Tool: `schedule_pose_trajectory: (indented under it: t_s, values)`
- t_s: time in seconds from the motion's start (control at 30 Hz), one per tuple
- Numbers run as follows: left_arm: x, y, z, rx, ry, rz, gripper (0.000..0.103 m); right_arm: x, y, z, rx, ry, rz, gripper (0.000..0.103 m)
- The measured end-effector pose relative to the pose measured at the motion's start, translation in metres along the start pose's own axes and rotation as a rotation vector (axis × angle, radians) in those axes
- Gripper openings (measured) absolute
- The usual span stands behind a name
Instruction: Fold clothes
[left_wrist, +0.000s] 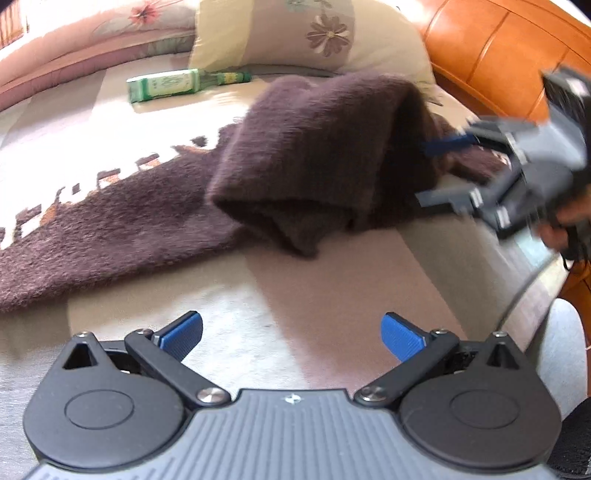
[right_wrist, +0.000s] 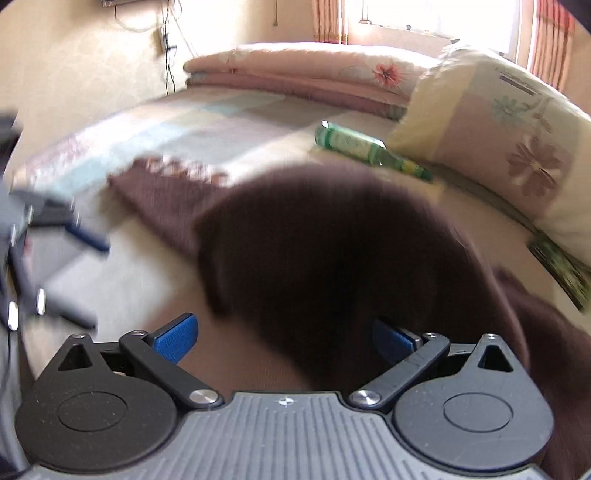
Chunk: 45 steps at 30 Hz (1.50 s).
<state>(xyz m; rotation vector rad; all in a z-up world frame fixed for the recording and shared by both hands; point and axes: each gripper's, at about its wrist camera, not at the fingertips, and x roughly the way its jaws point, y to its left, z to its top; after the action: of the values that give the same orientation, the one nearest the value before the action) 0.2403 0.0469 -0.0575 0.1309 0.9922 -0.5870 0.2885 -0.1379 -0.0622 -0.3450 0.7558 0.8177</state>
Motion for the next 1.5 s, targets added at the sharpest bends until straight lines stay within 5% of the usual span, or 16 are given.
schedule_pose_trajectory:
  t_s: [0.2, 0.37, 0.57, 0.87, 0.9, 0.93, 0.97, 1.27, 1.5]
  values:
    - [0.005, -0.032, 0.001, 0.029, 0.01, -0.041, 0.102, -0.016, -0.008, -0.069, 0.146, 0.084, 0.02, 0.081]
    - [0.016, -0.055, -0.002, 0.04, 0.006, -0.033, 0.102, -0.012, -0.034, -0.092, 0.375, 0.024, 0.086, 0.06]
    - [0.05, -0.065, -0.01, 0.03, 0.043, -0.077, 0.102, 0.018, -0.065, -0.104, 0.622, -0.142, 0.188, 0.06]
    - [0.072, -0.051, -0.013, 0.06, 0.013, -0.098, 0.102, 0.057, -0.076, -0.085, 0.655, -0.246, 0.205, 0.057]
    - [0.072, -0.051, -0.012, 0.063, 0.011, -0.097, 0.102, 0.06, -0.076, -0.083, 0.66, -0.25, 0.206, 0.053]
    - [0.072, -0.051, -0.012, 0.066, 0.008, -0.095, 0.102, 0.064, -0.077, -0.081, 0.665, -0.253, 0.206, 0.034]
    - [0.072, -0.05, -0.011, 0.063, 0.008, -0.095, 0.102, 0.067, -0.077, -0.079, 0.67, -0.256, 0.207, 0.025]
    - [0.051, -0.05, -0.017, 0.022, 0.031, -0.029, 0.102, -0.029, -0.032, -0.093, 0.557, -0.255, 0.199, 0.016]
    - [0.022, -0.054, -0.028, 0.013, 0.005, 0.005, 0.102, -0.129, -0.04, -0.135, 0.601, -0.224, 0.057, 0.016]
